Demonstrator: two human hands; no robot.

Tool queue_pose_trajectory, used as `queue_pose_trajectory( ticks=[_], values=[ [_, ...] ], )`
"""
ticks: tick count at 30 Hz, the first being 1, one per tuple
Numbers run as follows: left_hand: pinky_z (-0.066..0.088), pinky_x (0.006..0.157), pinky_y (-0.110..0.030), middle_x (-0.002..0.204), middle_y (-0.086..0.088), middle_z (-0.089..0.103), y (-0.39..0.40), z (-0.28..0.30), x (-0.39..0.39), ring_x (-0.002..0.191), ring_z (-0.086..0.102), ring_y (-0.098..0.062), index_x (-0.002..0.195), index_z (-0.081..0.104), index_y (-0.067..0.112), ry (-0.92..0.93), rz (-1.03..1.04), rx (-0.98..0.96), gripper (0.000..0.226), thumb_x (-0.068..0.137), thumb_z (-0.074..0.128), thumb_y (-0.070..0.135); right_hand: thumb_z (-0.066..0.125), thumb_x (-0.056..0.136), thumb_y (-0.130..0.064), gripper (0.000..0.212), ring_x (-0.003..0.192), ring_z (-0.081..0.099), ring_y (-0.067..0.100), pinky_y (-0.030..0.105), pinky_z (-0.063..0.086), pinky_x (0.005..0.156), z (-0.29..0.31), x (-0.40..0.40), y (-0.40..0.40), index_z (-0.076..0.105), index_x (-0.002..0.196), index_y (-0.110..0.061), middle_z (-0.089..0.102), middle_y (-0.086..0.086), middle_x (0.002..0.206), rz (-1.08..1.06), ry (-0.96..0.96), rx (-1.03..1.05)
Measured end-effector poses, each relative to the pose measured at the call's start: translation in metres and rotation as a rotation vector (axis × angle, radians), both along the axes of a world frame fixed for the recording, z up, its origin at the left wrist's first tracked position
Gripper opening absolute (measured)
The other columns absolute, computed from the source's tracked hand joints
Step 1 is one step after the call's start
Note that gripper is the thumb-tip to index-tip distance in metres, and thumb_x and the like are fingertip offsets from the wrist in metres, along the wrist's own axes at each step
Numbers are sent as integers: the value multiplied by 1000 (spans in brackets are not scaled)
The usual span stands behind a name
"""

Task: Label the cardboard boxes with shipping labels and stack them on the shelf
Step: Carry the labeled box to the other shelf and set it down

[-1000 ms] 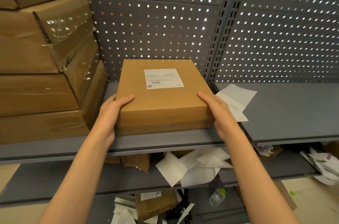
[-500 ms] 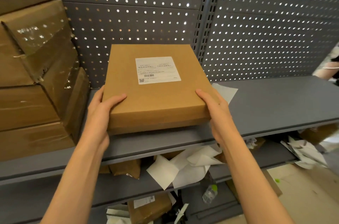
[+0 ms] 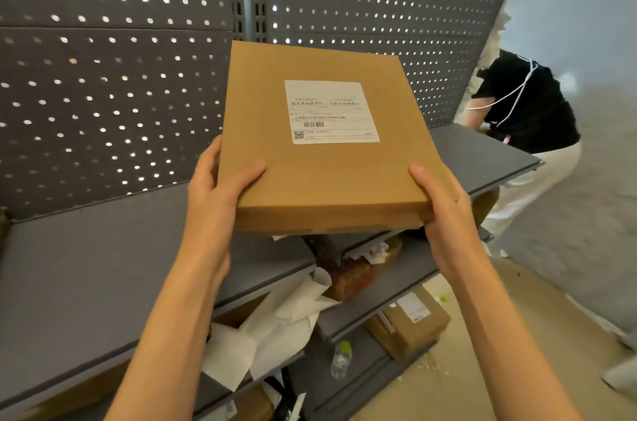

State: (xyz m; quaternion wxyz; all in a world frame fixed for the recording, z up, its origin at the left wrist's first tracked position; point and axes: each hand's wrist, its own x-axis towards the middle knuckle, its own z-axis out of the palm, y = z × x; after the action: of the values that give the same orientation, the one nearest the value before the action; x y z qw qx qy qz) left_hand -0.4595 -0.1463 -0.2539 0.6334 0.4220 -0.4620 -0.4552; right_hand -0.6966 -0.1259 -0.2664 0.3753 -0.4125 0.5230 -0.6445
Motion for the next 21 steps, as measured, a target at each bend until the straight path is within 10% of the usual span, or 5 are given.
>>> queue_pose_trajectory(
  ticks=[21],
  values=[
    [43,83,-26,119,13,61,-57,7,-303,104,57,-7,129,51,32,-53,-190,0,44,86,60,28,65,66,-59,80,116,54,13,39,44,102,-4,-297,-6,44,137,-30,56,-5,128,-230,72,-15]
  ],
)
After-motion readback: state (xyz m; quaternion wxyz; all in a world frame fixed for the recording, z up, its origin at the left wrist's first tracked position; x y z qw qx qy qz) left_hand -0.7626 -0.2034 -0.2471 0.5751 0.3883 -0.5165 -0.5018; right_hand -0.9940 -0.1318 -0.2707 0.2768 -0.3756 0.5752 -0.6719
